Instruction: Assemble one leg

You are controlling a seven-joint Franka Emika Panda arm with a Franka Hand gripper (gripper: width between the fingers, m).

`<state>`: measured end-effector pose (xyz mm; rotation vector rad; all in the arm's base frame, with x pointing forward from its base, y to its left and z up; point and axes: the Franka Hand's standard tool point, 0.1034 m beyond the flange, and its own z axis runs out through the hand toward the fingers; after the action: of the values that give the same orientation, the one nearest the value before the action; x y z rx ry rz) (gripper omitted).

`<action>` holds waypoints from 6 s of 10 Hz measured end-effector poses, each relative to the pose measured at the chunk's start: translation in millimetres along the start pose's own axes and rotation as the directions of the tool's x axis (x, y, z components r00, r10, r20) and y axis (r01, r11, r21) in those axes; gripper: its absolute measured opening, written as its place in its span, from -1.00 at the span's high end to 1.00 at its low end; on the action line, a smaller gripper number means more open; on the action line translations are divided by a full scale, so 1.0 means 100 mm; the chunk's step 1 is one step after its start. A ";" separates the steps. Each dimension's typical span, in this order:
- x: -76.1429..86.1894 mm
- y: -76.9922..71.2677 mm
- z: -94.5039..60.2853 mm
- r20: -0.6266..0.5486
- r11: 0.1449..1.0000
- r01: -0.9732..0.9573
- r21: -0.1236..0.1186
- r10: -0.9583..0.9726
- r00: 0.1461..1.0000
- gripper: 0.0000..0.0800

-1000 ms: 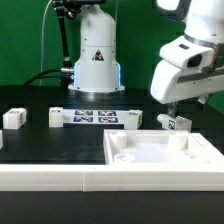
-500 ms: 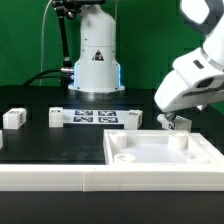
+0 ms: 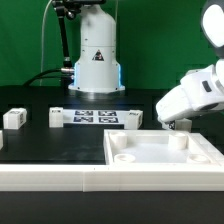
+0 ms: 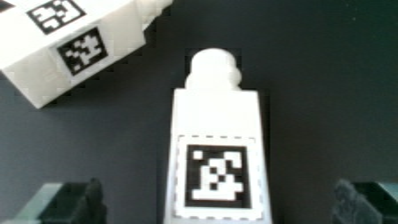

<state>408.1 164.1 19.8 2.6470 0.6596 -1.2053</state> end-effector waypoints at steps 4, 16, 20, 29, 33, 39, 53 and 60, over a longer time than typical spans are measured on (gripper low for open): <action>0.07 0.04 0.09 -0.016 1.000 -0.003 0.009 0.003 1.000 -0.62; -0.04 0.05 -0.04 -0.005 1.000 0.003 0.024 -0.003 1.000 0.27; -0.42 0.23 -0.54 -0.059 0.999 0.010 0.045 -0.007 0.998 0.27; -0.32 0.95 -1.24 -0.612 0.997 0.059 -0.056 -0.081 0.787 0.27; -0.22 1.08 -1.24 -0.823 0.996 0.008 -0.085 -0.074 0.564 0.27; -0.02 1.30 -1.70 -0.854 0.995 -0.066 0.069 0.094 0.512 0.27; 0.33 1.28 -1.99 -0.925 0.980 -0.116 0.162 0.191 0.329 0.27; 0.40 1.38 -1.95 -0.956 0.986 -0.130 0.109 0.139 0.256 0.27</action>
Offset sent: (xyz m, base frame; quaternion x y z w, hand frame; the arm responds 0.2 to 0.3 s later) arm -0.0023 -0.0036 -0.0257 -0.0111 0.0199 0.0026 0.9997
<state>626.0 116.0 114.1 3.1053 0.4711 0.7115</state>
